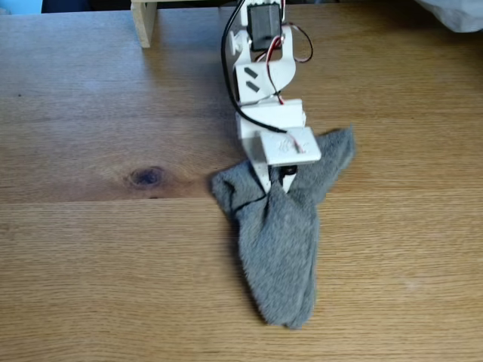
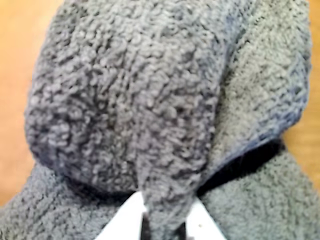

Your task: Clean the area in front of the robot

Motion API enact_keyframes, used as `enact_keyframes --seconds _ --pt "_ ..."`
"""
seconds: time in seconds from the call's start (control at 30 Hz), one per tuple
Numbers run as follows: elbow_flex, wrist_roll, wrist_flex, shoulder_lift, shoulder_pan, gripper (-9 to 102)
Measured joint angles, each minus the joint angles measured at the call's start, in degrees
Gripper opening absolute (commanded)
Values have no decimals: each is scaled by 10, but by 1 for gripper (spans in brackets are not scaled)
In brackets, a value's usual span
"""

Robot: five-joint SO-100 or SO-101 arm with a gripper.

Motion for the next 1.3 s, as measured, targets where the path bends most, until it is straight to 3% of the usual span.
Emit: enact_keyframes --seconds 0.13,0.37,0.47,0.57,0.7,0.8,0.93,1.2,1.3 --pt "-107 24 124 -17 35 0" --pt "-178 17 497 25 42 0" --pt "-157 10 611 62 19 0" --pt "-113 -4 685 106 -20 0" --pt "-43 -9 714 164 -89 0" --pt "17 -9 675 199 -135 0" --pt "109 8 526 207 -167 0" --pt "228 106 59 141 -111 0" --pt "232 129 -75 95 -78 0"
